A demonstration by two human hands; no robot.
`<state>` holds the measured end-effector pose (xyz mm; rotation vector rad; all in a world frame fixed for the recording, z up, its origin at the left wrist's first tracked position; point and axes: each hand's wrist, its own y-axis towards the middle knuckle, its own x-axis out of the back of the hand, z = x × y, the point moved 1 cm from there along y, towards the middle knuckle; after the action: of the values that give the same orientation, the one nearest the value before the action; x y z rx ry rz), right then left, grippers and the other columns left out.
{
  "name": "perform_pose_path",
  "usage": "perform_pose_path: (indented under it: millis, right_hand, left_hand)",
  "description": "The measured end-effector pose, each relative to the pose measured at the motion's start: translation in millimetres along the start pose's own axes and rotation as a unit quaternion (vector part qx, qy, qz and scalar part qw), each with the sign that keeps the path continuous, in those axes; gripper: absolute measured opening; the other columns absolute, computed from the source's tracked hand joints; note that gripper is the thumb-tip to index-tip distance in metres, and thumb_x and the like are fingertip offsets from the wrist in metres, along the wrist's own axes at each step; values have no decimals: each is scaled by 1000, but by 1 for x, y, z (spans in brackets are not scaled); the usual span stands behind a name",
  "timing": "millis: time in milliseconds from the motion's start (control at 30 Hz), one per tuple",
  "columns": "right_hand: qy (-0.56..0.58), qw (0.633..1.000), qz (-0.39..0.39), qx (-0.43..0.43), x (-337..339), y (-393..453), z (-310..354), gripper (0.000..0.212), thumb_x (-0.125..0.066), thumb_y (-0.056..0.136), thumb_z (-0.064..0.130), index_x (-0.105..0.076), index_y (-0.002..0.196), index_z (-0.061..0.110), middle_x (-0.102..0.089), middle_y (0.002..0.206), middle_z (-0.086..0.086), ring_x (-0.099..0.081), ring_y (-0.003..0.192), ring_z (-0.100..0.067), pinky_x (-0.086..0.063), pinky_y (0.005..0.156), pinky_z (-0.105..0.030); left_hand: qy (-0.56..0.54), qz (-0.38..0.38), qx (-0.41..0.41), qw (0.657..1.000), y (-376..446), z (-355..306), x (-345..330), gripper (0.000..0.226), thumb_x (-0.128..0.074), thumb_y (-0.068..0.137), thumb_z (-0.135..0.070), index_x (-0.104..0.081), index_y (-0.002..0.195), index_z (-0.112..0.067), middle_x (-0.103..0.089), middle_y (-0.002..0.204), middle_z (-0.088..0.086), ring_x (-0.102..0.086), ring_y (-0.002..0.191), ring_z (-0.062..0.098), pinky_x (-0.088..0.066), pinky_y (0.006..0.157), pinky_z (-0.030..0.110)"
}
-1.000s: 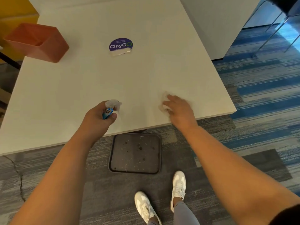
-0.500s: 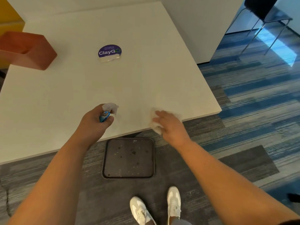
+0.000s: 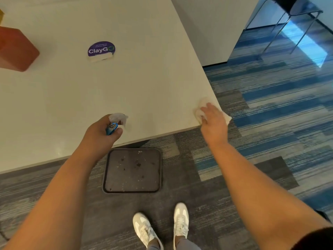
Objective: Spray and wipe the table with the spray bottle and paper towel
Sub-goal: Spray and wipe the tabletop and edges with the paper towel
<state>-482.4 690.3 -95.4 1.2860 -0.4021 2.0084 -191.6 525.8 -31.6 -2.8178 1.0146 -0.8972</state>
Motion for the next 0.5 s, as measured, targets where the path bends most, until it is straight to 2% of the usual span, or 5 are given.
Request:
perform_pose_path:
  millis: [167, 300, 367, 433, 500]
  right_hand:
    - [133, 967, 114, 183, -13, -45, 62, 31, -50, 86, 24, -66, 107, 8, -59, 124, -15, -51, 114, -31, -42, 98, -44]
    - [114, 989, 41, 82, 11, -22, 33, 46, -40, 87, 36, -60, 122, 14, -51, 137, -10, -44, 125, -25, -32, 108, -40]
    - [48, 998, 9, 32, 14, -1, 0, 39, -46, 90, 25, -58, 125, 12, -48, 139, -10, -43, 129, -26, -33, 110, -43]
    - [21, 999, -3, 30, 9, 7, -13, 34, -55, 89, 9, -59, 123, 9, -49, 137, -14, -44, 127, -30, -35, 108, -45]
    - [9, 997, 30, 67, -5, -4, 3, 34, -58, 88, 10, -59, 122, 14, -48, 139, -10, -41, 129, -28, -31, 111, -46]
  left_hand:
    - [4, -1, 4, 1000, -2, -7, -9, 33, -57, 94, -8, -64, 110, -36, -61, 121, -26, -54, 116, 1, -39, 97, 25]
    - [-8, -18, 13, 1000, -3, -9, -11, 32, -57, 94, -8, -65, 112, -34, -62, 122, -23, -54, 117, 0, -37, 92, 18]
    - [-17, -26, 24, 999, -5, -6, -12, 32, -57, 94, -9, -65, 114, -32, -62, 124, -21, -54, 118, 1, -37, 91, 17]
    - [-26, -30, 34, 999, -7, -3, -15, 31, -57, 94, -9, -65, 114, -33, -62, 125, -20, -54, 119, 3, -39, 96, 23]
    - [-28, -26, 37, 999, -9, -2, -19, 32, -57, 94, -9, -65, 113, -33, -62, 125, -21, -54, 119, 2, -40, 99, 26]
